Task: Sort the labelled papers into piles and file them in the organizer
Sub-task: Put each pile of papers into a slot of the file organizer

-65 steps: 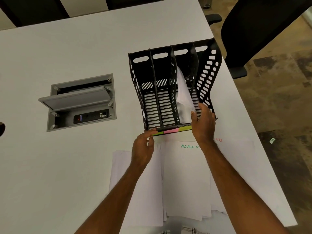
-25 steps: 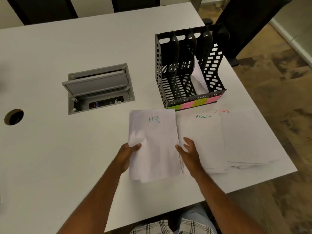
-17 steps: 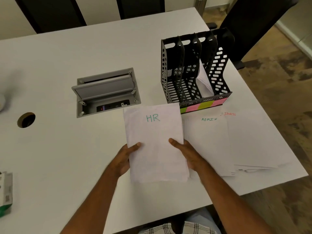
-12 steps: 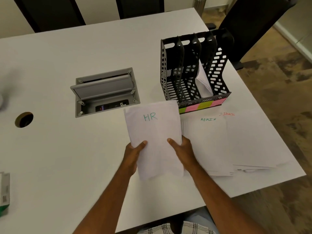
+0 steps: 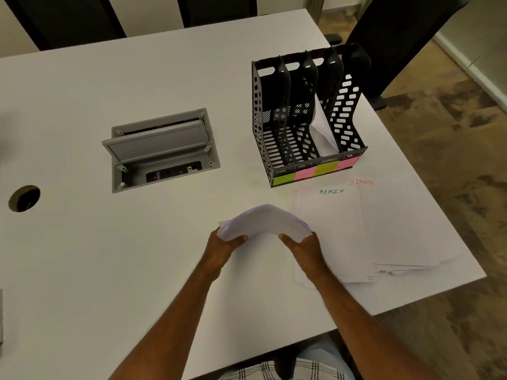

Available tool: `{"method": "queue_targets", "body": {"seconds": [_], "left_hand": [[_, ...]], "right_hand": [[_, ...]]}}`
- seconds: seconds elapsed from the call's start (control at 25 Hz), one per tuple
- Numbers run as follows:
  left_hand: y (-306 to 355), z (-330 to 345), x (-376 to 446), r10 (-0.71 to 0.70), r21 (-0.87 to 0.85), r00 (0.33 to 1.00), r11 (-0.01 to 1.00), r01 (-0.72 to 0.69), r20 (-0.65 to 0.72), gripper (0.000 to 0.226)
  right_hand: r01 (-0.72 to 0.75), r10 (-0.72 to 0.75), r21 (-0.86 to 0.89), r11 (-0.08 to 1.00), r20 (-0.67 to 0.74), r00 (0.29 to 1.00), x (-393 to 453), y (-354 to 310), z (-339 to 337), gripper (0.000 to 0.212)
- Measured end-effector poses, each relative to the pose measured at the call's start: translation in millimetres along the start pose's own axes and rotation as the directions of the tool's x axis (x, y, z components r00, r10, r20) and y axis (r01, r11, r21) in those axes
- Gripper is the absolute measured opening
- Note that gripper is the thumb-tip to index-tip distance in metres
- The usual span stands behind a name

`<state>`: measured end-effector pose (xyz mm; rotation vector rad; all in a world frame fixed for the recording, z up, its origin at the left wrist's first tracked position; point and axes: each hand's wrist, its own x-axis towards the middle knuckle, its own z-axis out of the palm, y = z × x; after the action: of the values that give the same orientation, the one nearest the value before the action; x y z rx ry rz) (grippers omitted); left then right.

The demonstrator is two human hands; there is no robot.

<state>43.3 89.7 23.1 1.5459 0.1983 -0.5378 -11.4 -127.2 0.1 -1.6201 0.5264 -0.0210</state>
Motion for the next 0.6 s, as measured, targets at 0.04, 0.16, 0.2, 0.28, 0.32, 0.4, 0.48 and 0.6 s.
{"method": "queue_targets", "body": {"seconds": [0.04,0.16,0.2,0.28,0.32,0.4,0.48,0.6], "left_hand": [[0,2,1,0.000,-0.011,1.000,1.000,-0.001,-0.005,0.046],[3,4,5,0.008,-0.033,1.000,0.999,-0.008,-0.026,0.045],[5,5,6,0.009,-0.059,1.000,0.998,-0.011,-0.025,0.045],[8,3,9,0.026,-0.093,0.999,0.995,-0.029,-0.038,0.049],[9,0,9,0.041,-0.100,0.998,0.994,-0.045,-0.043,0.050],[13,-5,10,0.050,-0.110,0.998,0.992,-0.054,-0.039,0.049],[10,-9,10,0.027,-0.105,0.999,0.994,-0.030,-0.029,0.047],[10,-11,10,0.016,-0.096,1.000,0.995,-0.016,-0.002,0.042]], "right_hand": [[-0.002,0.002,0.014,1.000,0.000,1.000,2,2,1,0.054],[-0.035,0.039,0.086,0.996,-0.043,0.998,6,-1,6,0.044],[-0.048,0.055,0.110,0.993,-0.058,0.997,7,-3,7,0.038],[-0.058,0.067,0.145,0.988,-0.060,0.996,7,-8,10,0.033],[-0.060,0.069,0.154,0.986,-0.056,0.996,7,-10,10,0.034],[-0.065,0.073,0.148,0.987,-0.051,0.996,8,-11,9,0.035],[-0.089,0.095,0.130,0.988,-0.044,0.995,7,-10,8,0.033],[-0.111,0.115,0.112,0.987,-0.029,0.993,8,-11,10,0.030]]}}
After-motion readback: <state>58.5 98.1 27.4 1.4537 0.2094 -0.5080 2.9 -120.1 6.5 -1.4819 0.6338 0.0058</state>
